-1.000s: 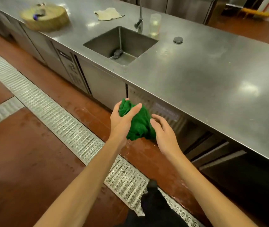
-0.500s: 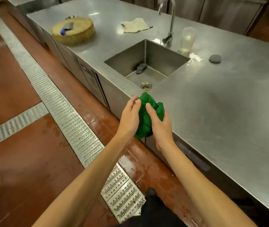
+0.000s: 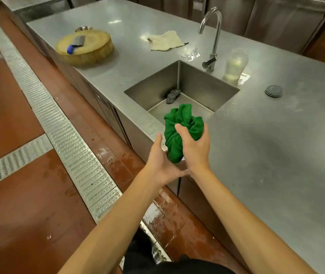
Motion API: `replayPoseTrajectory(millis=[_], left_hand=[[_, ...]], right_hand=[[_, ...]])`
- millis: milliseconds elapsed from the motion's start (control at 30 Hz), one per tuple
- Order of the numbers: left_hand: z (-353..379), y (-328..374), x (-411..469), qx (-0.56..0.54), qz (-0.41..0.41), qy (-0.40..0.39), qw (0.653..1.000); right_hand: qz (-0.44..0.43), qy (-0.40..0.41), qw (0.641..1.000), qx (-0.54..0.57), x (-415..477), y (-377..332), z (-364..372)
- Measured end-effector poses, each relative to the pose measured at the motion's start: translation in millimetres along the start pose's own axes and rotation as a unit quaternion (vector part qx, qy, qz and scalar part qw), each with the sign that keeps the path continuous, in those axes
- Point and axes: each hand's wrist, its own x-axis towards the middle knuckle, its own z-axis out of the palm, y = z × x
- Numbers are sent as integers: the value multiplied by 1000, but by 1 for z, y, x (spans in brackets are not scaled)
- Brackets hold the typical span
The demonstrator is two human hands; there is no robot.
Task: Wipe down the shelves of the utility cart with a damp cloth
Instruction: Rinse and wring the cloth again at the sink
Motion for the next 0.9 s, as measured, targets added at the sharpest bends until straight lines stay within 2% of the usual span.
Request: replayPoseTrajectory(millis=[100,200,300,433,500,600,667,767,900], left_hand=[[2,41,19,-68,45,-42,996],[0,91,43,-24,75,-80,994],[-8,142,72,20,56,-86,995],[-7,208,103,43,90,-76,992],[0,236,115,65,108,-75,989],[19,262,133,72,113,-93,987],[34,273,143,58,125,-93,986],[60,292,162,65,155,-41,985],[85,314,199,169,212,-8,962]], right_hand=[[-8,-18,999,-34,22,3,28],[-58,-26,986,-156,51,3,60],[-94,-11,959,-266,81,1,96],[-113,9,954,-278,118,-6,144],[-158,49,953,-254,134,-10,168],[-227,114,926,-279,164,-19,196],[-224,154,912,-306,191,-28,203],[-180,208,909,-314,233,-37,203],[-116,263,921,-265,288,-41,196]])
